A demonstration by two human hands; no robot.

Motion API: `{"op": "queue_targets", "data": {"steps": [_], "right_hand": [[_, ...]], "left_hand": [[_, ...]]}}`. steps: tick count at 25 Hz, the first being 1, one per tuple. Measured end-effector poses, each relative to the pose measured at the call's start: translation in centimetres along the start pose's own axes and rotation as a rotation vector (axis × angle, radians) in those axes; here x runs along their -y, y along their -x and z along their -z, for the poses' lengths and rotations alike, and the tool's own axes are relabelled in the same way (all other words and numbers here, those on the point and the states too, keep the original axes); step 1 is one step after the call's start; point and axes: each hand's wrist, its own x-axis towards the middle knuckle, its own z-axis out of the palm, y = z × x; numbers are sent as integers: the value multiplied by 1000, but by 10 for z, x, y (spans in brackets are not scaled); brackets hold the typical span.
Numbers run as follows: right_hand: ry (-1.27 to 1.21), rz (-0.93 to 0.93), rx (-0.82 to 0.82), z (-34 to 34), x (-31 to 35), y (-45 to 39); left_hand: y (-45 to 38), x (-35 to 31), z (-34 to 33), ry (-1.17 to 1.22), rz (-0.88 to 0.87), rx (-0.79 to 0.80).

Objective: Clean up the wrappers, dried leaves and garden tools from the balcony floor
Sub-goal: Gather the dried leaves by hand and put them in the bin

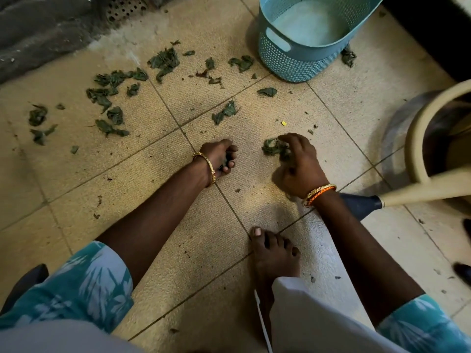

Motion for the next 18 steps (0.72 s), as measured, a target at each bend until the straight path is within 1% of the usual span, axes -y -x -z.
{"op": "queue_targets", "data": {"steps": [2,3,4,5,8,10,12,14,15,16,17,18], "right_hand": [[220,76,150,-13,1,-1],[319,116,183,-21,1,-1],[371,172,155,-28,0,0],[377,230,85,-34,-3,3],[302,301,-165,-33,-18,14],[259,311,-208,-25,-19,15],[150,247,-240,-17,-10,11],[-74,83,-224,-5,10,2],[-169,23,-173,0,22,-3],[-211,28,-102,1,35,-8],[-186,97,-39,-1,48,-13],[-105,188,-10,-6,62,-15]], "left_hand": [[1,1,-3,-16,0,9],[2,1,-5,-23,-3,13],[2,1,-5,-29,-7,15],[2,0,-4,-30,-10,17],[3,-1,1,-26,-2,28],[3,0,3,-34,9,56],[6,0,4,-24,14,111],[8,0,4,16,32,180],[8,1,3,31,42,209],[9,2,2,42,51,222],[8,3,1,55,54,215],[7,4,0,85,52,199]]}}
